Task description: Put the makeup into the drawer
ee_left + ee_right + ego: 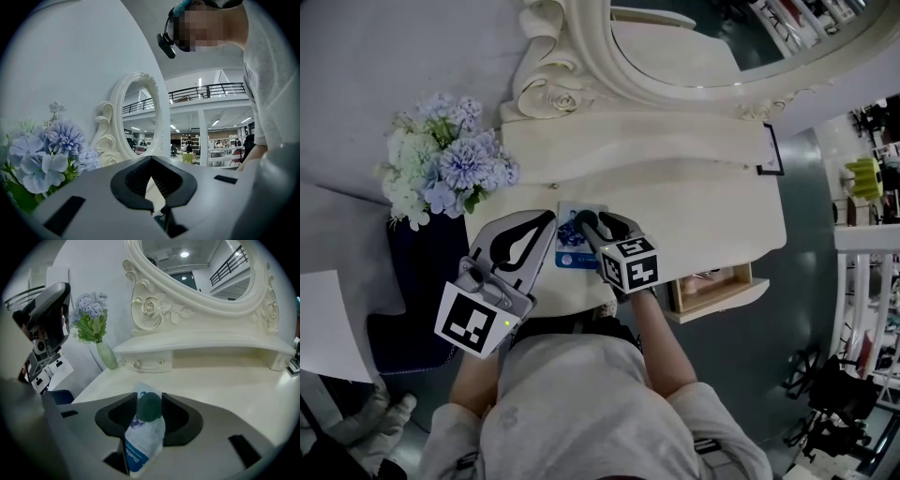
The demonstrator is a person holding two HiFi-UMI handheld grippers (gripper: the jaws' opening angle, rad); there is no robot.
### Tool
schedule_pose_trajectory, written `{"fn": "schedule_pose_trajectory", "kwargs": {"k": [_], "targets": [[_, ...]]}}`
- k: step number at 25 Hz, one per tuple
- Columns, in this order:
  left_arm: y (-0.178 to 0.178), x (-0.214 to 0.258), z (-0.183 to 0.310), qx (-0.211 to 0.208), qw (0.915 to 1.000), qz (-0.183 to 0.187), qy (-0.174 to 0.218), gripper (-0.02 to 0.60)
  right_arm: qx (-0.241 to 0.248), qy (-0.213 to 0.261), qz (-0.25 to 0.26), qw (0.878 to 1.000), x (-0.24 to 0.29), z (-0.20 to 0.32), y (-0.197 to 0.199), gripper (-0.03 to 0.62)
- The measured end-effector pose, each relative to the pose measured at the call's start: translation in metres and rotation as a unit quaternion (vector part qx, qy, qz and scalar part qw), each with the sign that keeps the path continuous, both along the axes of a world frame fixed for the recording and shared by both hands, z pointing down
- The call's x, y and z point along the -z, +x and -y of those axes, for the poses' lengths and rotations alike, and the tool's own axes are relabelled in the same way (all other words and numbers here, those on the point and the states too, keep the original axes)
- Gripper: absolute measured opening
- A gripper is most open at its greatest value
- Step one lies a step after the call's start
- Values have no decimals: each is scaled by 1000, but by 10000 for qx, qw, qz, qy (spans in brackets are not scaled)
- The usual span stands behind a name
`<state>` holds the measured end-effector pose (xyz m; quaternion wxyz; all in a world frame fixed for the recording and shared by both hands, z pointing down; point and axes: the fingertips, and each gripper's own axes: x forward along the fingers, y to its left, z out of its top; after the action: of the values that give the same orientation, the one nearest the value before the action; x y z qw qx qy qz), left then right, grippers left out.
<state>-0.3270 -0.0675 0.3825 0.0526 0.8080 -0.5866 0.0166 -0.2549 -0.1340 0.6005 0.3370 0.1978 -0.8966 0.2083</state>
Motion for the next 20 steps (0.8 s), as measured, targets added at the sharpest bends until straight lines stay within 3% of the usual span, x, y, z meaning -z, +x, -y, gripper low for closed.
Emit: {"fn": "schedule_pose_trajectory", "kwargs": {"k": [4,11,15,18,20], "targets": [[-4,-2,-1,41,10000,4,-22,12,19,-83,-278,9996,-19,-2,-2,194],[-7,-4,0,64,10000,0,-34,11,30,-28,-455,9990,-33,0,-1,202],[-5,-3,2,38,10000,36,-20,11,185,-9,-465,9987,-33,-5,-5,148],[-5,-1,3,70,10000,35,0,11,336,-13,-383,9987,-32,-14,-10,51],[-4,0,2,86,9999,51,10,11,335,10,-328,9989,-29,-17,-12,44]]}}
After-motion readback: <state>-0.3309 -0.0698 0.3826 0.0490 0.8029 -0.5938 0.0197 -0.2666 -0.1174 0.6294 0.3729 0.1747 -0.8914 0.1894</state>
